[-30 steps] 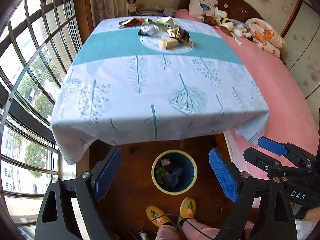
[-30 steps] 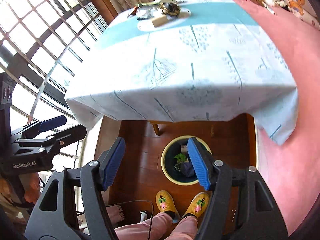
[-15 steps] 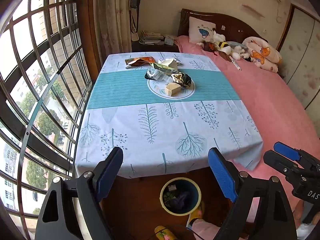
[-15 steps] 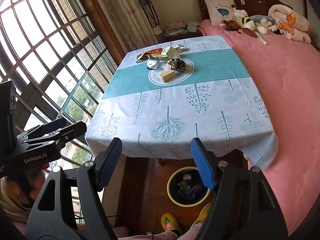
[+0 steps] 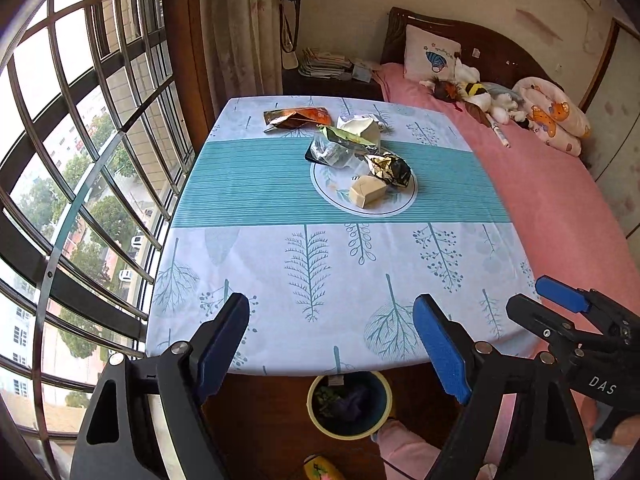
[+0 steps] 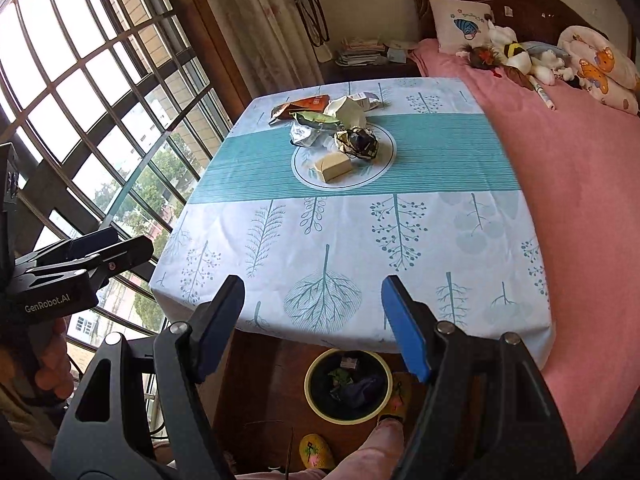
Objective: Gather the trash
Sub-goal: 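Grasp the black-and-gold crumpled wrapper with the right tool while the left tool grasps the beige cardboard piece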
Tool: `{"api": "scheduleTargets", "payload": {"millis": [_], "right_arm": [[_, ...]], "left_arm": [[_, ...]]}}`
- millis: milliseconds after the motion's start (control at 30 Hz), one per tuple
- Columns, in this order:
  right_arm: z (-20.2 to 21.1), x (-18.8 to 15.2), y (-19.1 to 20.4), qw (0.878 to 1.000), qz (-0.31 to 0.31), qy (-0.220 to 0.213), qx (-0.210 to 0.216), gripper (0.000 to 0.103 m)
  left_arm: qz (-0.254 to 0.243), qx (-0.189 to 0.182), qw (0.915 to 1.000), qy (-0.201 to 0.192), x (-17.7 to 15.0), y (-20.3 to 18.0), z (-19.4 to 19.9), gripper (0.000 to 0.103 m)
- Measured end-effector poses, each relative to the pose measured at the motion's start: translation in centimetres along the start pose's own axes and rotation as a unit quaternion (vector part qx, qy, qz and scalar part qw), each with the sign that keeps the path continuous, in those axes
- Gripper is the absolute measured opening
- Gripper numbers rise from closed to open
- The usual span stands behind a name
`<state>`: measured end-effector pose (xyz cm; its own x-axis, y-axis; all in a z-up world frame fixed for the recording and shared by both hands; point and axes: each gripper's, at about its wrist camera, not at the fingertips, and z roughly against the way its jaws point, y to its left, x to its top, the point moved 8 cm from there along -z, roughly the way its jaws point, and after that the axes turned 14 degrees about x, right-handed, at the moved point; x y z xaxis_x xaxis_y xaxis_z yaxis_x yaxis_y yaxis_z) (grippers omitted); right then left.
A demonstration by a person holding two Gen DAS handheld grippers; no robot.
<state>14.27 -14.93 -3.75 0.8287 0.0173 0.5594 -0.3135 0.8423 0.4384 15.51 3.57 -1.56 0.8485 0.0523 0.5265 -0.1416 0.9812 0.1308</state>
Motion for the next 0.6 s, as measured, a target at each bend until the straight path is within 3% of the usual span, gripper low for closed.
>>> {"api": "scheduleTargets", "payload": {"millis": [200, 600], "right_arm": [[-5.5, 5.2, -4.8, 0.999, 0.02, 0.027, 0.021, 0.061], [-19.1, 15.7, -14.8, 0.994, 0.023, 0.088, 0.068, 0.061]], "left_arm": [[0.033, 0.02, 0.9985, 0.038, 4.1, -3.5, -5.8, 0.085], [0.094, 0.072, 0.9876, 0.102, 10.4, -8.2, -18.3, 0.085]]}}
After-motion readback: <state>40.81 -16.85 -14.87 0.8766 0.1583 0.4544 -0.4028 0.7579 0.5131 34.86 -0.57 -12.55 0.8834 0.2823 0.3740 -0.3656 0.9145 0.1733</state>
